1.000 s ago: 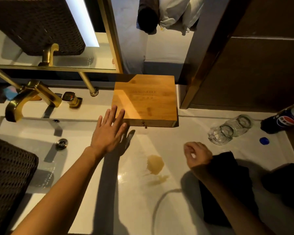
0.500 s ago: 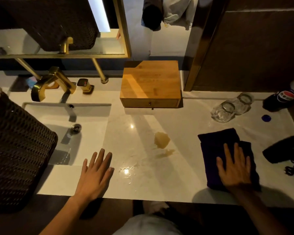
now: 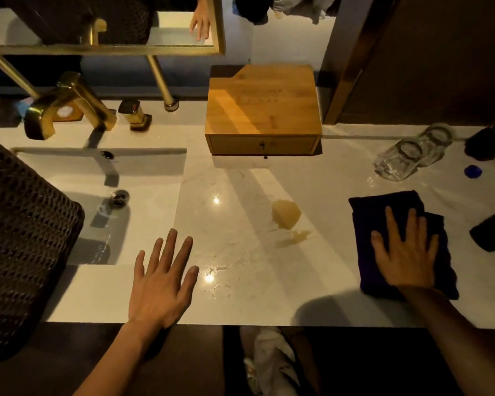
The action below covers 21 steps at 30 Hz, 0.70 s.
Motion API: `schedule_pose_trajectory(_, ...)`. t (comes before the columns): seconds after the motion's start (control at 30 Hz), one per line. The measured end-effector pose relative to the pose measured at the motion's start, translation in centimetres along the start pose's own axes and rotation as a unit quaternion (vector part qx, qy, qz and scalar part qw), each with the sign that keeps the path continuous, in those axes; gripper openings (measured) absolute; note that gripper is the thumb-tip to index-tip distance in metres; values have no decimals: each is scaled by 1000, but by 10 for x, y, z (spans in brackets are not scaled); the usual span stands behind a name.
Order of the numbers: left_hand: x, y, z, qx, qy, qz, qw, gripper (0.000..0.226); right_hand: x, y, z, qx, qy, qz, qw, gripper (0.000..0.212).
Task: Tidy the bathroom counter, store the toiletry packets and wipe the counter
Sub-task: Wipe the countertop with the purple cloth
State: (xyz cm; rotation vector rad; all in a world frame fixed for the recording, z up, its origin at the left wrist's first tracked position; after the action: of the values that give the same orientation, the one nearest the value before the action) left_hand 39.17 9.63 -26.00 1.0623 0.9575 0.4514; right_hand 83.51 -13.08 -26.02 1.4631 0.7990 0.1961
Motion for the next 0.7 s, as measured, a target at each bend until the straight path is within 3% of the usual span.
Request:
schedule_pose_trajectory(0.2, 0, 0, 0, -6, -4, 16, 1000, 62, 11, 2, -72, -32, 35, 8, 999, 72)
schedule_pose_trajectory(0.5, 0, 1, 0, -4, 0, 24, 1000, 61, 19, -12, -205, -96, 213, -26, 972, 62)
schedule_pose_trajectory(0.7, -3, 2, 0, -5, 12, 37, 999, 59, -21, -26, -197, -91, 265, -25, 959, 61)
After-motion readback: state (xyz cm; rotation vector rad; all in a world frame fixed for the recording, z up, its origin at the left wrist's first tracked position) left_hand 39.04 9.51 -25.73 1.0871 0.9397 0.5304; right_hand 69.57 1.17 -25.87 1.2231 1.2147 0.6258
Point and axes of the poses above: each hand's wrist, its own x-axis towards the middle knuckle, its own y-axis out of the back of the hand, z = x × y, the point moved 8 cm from there along x, towards the middle knuckle, and after that the axes turned 13 degrees about -z, right-handed, at the moved point
